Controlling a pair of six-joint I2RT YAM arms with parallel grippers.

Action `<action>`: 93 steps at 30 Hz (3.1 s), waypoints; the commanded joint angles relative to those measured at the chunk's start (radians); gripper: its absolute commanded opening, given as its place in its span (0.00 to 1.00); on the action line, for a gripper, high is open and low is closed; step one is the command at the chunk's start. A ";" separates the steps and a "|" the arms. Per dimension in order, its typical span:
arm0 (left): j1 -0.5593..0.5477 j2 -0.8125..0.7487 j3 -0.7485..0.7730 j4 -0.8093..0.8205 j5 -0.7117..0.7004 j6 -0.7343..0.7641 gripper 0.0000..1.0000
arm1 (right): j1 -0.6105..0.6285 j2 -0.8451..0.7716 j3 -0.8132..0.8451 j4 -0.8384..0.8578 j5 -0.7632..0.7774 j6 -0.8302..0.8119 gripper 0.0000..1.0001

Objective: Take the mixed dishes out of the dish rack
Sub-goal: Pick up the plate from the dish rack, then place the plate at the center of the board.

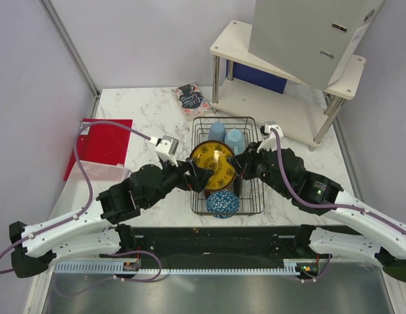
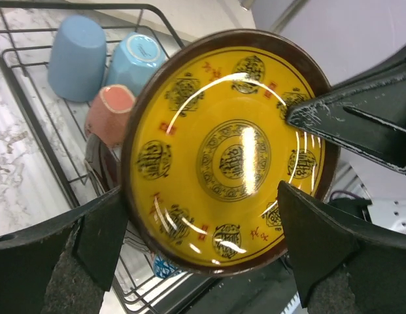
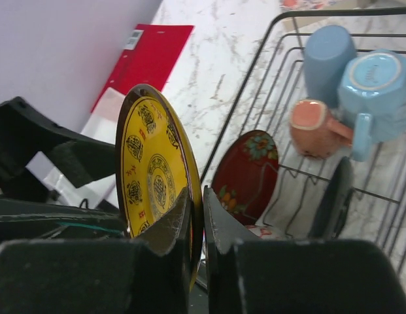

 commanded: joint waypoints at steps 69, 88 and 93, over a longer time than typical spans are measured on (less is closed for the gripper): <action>1.164 1.271 0.821 0.194 0.783 -0.327 0.02 | -0.027 -0.240 -0.188 -0.074 0.220 -0.187 0.88; 1.207 1.539 1.094 -0.136 0.635 -0.301 0.02 | -0.027 -0.110 -0.178 -0.022 0.202 -0.204 0.87; 1.207 1.559 1.097 -0.152 0.612 -0.297 0.02 | -0.027 -0.120 -0.184 -0.027 0.206 -0.202 0.87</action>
